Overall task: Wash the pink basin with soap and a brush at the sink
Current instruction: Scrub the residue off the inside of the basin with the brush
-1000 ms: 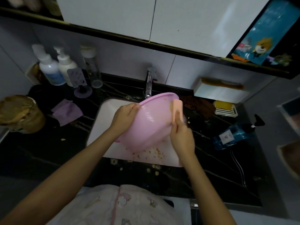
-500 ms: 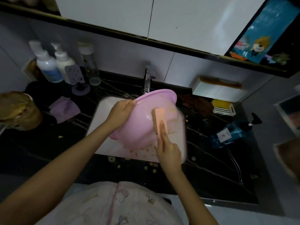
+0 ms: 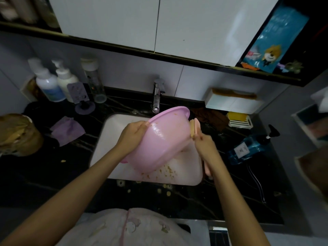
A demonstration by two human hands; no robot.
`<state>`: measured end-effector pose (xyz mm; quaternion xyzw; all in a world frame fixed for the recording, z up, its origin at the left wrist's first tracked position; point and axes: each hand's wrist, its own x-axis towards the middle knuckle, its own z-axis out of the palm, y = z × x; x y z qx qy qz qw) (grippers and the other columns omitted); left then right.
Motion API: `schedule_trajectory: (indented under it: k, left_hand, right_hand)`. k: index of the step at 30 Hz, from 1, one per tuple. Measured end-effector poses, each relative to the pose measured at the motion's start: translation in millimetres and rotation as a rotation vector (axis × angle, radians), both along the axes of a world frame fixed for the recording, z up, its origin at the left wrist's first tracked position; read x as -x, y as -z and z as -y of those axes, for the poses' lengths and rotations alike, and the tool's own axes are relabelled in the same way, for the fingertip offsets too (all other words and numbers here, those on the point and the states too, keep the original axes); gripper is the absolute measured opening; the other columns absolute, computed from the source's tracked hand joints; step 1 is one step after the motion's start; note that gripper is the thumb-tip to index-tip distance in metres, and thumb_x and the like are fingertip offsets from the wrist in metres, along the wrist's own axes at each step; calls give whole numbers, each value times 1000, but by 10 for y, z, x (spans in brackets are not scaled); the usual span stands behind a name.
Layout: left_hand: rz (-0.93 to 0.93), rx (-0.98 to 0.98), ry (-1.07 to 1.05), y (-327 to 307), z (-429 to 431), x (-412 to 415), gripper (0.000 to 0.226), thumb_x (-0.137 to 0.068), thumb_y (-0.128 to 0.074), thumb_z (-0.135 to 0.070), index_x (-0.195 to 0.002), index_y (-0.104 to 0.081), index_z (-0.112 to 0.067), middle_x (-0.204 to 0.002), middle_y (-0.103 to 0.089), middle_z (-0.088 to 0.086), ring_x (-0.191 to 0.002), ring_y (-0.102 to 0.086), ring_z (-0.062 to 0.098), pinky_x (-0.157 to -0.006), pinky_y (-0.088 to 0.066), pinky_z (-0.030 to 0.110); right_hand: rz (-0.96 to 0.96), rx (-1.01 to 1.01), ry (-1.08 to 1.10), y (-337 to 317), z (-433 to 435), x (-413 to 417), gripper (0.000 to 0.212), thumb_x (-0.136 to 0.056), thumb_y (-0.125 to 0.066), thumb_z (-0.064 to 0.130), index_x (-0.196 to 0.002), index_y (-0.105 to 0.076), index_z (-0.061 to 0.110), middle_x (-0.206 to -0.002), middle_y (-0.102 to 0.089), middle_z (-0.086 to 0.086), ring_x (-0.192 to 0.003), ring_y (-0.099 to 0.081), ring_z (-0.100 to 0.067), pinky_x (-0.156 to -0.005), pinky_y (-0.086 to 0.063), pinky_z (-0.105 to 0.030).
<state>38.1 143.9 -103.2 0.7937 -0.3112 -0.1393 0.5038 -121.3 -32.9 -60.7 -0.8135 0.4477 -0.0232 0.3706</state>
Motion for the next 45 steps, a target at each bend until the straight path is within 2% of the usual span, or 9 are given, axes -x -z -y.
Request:
schedule_trajectory:
  k: [6,12,17,22,26,29,36,41,45]
  left_hand:
    - [96,-29,-34,-4,0,56,54,-90,-31,-46,-81,-60,-2,-73,-63,14,-70,-58,28,-65,-46,42]
    - [176,-86,-16,-55,104,222,49,-95,-30,-43,-76,-59,-7,-67,-60,9,-66,-57,28,-62,-44,37]
    - [261,-114,-30,-35,119,175,49,-92,-26,-44,-73,-54,-9,-65,-58,7,-64,-55,29,-58,-40,36]
    - [263,-122,50,-52,157,175,41,-93,-25,-43,-72,-47,-16,-64,-53,1,-65,-54,27,-57,-35,33]
    - [181,-124,34,-48,130,97,36,-96,-23,-40,-72,-48,-29,-74,-57,0,-75,-56,25,-64,-35,31]
    - [95,-81,68,-41,44,-15,50,-93,-20,-50,-101,-59,-20,-100,-64,2,-95,-58,20,-80,-43,33]
    - [5,-139,50,390,-459,22,22,-98,-38,-39,-94,-52,-22,-81,-55,-3,-76,-56,19,-50,-46,18]
    - [236,-137,-114,274,-324,153,31,-98,-33,-30,-82,-49,-9,-64,-47,-5,-58,-45,21,-52,-35,34]
    - [298,-139,-96,113,-146,147,31,-99,-33,-29,-80,-48,-11,-68,-50,1,-61,-44,19,-56,-25,29]
  right_hand:
    - [-18,208,-302,-221,-571,-46,48,-101,-26,33,-149,-19,31,-94,-61,-11,-88,-62,-32,-73,-49,-38]
    - [-296,91,-29,-298,-88,-271,46,-100,-24,24,-143,-30,8,-135,-47,-21,-119,-49,-36,-95,-39,-37]
    - [-195,145,-267,-256,-746,-179,60,-99,-28,21,-152,0,15,-114,-61,-19,-98,-60,-32,-77,-43,-34]
    - [-200,105,-30,-341,-621,-341,62,-98,-28,18,-152,3,18,-122,-57,-16,-105,-57,-32,-84,-44,-38]
    - [-143,82,-348,-318,-1265,-61,71,-98,-34,22,-149,15,26,-105,-63,-17,-87,-60,-28,-71,-44,-33]
    - [-200,143,-436,-178,-1307,-23,71,-99,-33,25,-148,19,29,-105,-62,-17,-90,-61,-29,-70,-40,-33]
    - [-65,297,-215,-81,-901,-29,59,-100,-26,24,-150,4,32,-69,-54,-5,-68,-58,-26,-60,-43,-34]
    - [-95,183,83,-23,-448,-99,53,-101,-27,27,-152,-13,24,-118,-59,-18,-101,-58,-34,-83,-47,-40]
    - [43,221,-218,-33,-987,-114,56,-101,-27,31,-150,-1,37,-78,-61,-10,-72,-60,-27,-64,-48,-36]
